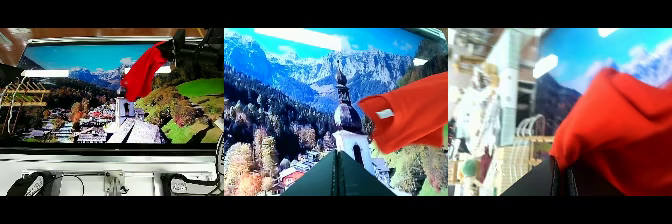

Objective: Fold the shirts.

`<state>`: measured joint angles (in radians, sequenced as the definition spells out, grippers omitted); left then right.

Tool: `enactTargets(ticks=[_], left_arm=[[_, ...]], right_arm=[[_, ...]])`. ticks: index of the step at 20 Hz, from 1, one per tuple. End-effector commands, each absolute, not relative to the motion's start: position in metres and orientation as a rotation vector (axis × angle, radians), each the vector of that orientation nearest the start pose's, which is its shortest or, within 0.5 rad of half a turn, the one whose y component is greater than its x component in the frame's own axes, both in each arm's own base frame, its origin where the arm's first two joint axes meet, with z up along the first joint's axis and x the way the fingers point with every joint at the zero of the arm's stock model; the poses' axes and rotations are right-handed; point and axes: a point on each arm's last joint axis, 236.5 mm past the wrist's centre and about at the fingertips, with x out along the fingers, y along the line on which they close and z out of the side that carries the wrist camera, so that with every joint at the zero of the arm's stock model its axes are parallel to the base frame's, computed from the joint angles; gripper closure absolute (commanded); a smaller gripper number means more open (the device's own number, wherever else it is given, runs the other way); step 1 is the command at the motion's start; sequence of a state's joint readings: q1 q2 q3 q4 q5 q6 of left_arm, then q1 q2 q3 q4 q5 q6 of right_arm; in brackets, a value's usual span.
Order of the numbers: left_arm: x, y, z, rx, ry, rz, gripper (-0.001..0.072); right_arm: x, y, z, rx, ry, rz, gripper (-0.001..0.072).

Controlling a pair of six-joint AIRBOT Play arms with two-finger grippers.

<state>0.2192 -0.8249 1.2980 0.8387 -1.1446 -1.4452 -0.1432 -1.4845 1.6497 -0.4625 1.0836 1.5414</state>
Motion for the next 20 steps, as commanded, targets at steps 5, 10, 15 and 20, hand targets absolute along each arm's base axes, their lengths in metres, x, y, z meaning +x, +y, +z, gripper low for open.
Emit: enactTargets(ticks=[5, 10, 15, 20], left_arm=[[0.349, -0.069, 0.287, -0.475, 0.549, -0.357, 0.0679], [0.348, -0.070, 0.286, -0.475, 0.552, -0.359, 0.0679], [0.347, -0.077, 0.286, -0.472, 0.559, -0.379, 0.0679], [0.338, -0.099, 0.282, -0.451, 0.596, -0.442, 0.0679]], right_arm=[[0.493, 0.021, 0.098, 0.568, 1.032, 0.243, 0.0644], [0.414, -0.081, -0.017, 0.372, 1.376, -0.036, 0.0644], [0.362, -0.189, 0.016, 0.439, 1.317, -0.285, 0.0643], [0.255, -0.260, 0.023, 0.719, 1.279, -0.599, 0.0643]])
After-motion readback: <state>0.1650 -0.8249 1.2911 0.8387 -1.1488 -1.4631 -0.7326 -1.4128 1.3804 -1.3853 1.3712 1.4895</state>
